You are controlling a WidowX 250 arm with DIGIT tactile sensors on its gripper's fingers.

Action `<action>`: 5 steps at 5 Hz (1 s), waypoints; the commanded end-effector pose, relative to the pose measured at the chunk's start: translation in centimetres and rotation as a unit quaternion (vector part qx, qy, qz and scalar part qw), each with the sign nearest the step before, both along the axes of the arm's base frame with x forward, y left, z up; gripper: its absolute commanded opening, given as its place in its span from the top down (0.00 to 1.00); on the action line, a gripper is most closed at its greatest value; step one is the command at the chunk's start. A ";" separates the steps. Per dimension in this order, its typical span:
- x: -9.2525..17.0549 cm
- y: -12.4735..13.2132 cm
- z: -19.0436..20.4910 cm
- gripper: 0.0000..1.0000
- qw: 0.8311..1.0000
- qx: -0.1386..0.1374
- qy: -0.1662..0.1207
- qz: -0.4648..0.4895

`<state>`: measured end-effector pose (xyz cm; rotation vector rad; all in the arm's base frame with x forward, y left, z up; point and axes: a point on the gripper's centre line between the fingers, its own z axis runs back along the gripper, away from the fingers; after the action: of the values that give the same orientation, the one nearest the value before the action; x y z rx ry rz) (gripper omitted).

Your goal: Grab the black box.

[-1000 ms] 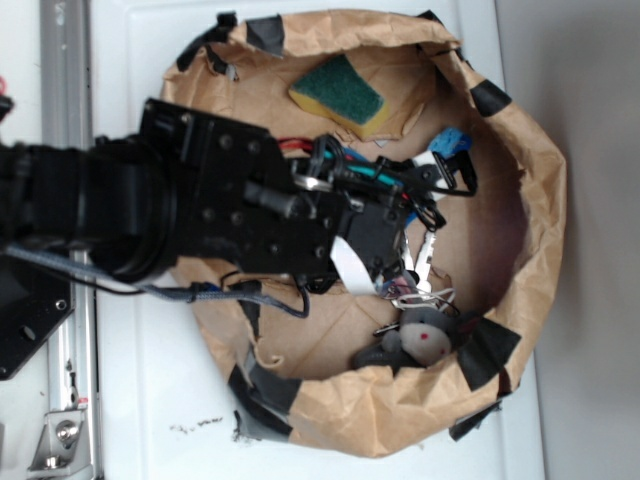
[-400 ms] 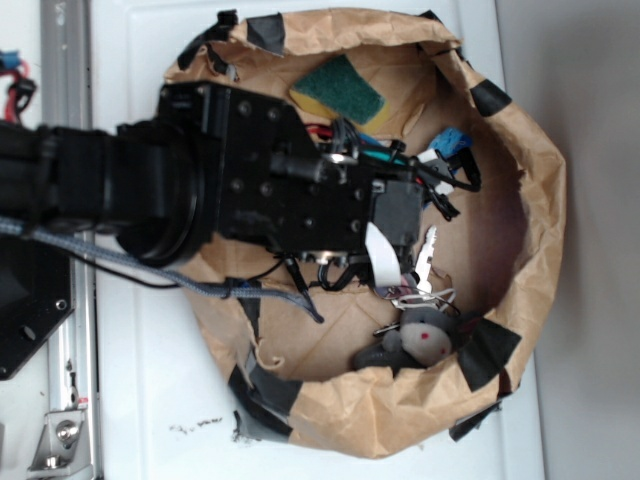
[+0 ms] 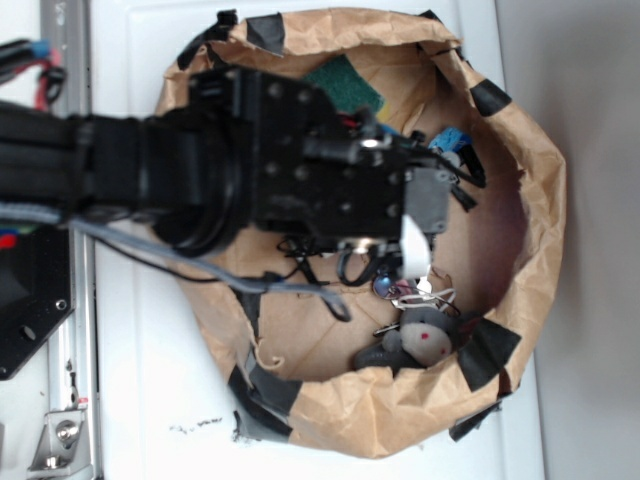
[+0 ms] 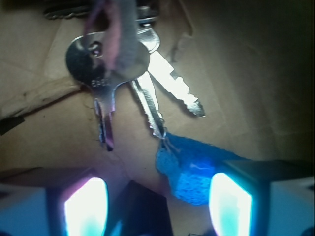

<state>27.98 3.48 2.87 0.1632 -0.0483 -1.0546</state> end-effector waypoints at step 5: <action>-0.2 -0.3 1.4 1.00 0.999 -0.028 -0.005 0.038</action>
<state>26.85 3.59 2.92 0.0654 -0.0112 -0.9685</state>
